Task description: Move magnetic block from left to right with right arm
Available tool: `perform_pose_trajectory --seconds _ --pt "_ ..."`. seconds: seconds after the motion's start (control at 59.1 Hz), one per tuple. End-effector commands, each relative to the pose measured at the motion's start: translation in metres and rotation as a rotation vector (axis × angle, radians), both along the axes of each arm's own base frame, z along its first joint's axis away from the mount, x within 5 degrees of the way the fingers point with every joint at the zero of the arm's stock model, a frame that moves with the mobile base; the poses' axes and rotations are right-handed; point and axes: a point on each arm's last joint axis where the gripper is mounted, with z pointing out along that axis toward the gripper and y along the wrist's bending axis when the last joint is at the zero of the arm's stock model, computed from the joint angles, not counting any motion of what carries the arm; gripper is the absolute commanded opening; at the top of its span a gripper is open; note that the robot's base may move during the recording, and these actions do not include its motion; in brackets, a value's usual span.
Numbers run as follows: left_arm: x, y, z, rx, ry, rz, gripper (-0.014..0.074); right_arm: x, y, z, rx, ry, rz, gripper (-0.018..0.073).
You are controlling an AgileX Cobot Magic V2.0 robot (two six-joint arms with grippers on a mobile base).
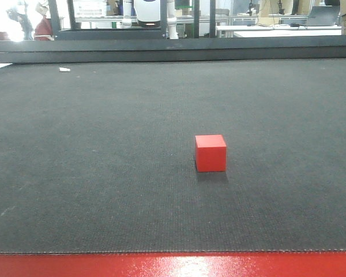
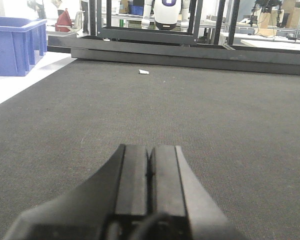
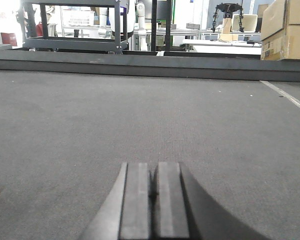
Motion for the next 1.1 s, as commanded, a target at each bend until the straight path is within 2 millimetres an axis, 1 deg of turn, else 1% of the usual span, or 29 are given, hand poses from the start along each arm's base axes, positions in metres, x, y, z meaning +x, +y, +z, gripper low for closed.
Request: perform_pose_trajectory --seconds 0.0,1.083 --pt "-0.0012 -0.0003 0.0054 -0.007 -0.09 -0.006 -0.0116 -0.0029 -0.0007 0.011 -0.004 -0.118 -0.01 0.0057" --pt "-0.0012 -0.0003 0.0054 -0.007 -0.09 -0.006 -0.0116 -0.0029 -0.0007 0.011 -0.004 -0.118 -0.01 0.0057"
